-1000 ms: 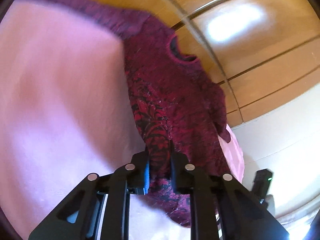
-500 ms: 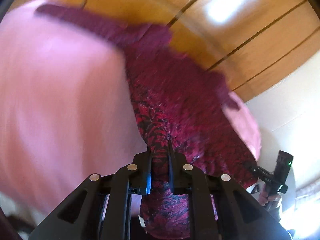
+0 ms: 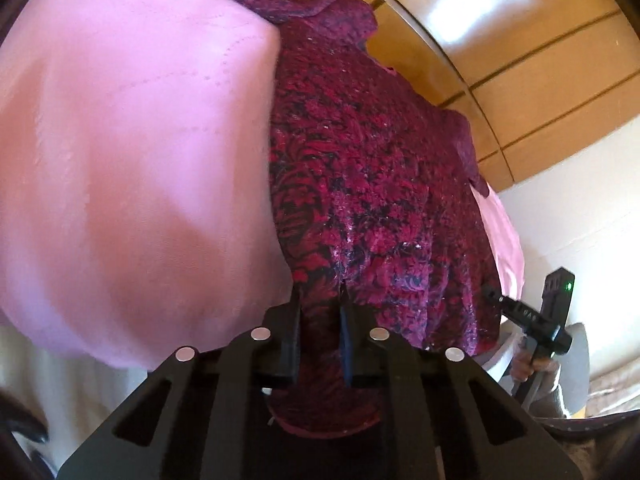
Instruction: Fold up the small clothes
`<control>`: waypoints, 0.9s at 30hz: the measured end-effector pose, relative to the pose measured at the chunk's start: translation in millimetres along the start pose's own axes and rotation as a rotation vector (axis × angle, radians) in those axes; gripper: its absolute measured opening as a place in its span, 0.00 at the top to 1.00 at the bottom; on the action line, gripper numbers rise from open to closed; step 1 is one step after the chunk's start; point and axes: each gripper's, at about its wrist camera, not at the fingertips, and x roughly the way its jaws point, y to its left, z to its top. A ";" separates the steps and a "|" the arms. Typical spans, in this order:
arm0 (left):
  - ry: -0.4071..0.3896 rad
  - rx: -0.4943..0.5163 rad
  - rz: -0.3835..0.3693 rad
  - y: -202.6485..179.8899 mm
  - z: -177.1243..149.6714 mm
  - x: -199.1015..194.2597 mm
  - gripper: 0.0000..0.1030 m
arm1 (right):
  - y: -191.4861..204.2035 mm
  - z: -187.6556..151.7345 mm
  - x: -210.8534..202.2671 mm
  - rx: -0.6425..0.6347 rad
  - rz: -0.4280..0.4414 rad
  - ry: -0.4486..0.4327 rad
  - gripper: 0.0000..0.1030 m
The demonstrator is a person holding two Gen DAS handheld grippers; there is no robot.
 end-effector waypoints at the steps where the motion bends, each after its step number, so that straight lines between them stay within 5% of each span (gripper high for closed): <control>1: -0.001 0.007 0.012 -0.5 -1.8 -3.3 0.87 | 2.8 -1.6 -2.4 -0.025 -0.022 0.001 0.84; 4: -0.015 0.016 0.013 -7.4 3.5 -6.2 0.80 | 3.6 -6.9 -1.9 -0.049 -0.067 0.014 0.79; 6: -0.092 -0.007 -0.012 -9.7 20.7 -19.6 0.58 | 4.0 1.9 -7.7 -0.021 -0.076 -0.011 0.66; 7: -0.131 -0.021 -0.025 -8.4 30.6 -25.5 0.39 | 19.6 7.1 -5.9 -0.012 -0.096 -0.043 0.57; 8: -0.177 -0.041 -0.025 -5.1 41.1 -32.5 0.32 | 21.5 11.7 -11.4 -0.007 -0.109 -0.073 0.45; 13: -0.304 -0.135 0.063 26.6 126.1 -34.9 0.32 | 59.1 51.6 -10.7 -0.025 -0.050 -0.193 0.31; 21: -0.377 -0.398 0.201 106.8 263.8 -11.5 0.33 | 144.1 94.8 88.4 -0.182 0.056 -0.164 0.29; 27: -0.381 -0.402 0.338 139.0 345.8 18.6 0.33 | 152.8 92.6 127.5 -0.244 0.013 -0.122 0.29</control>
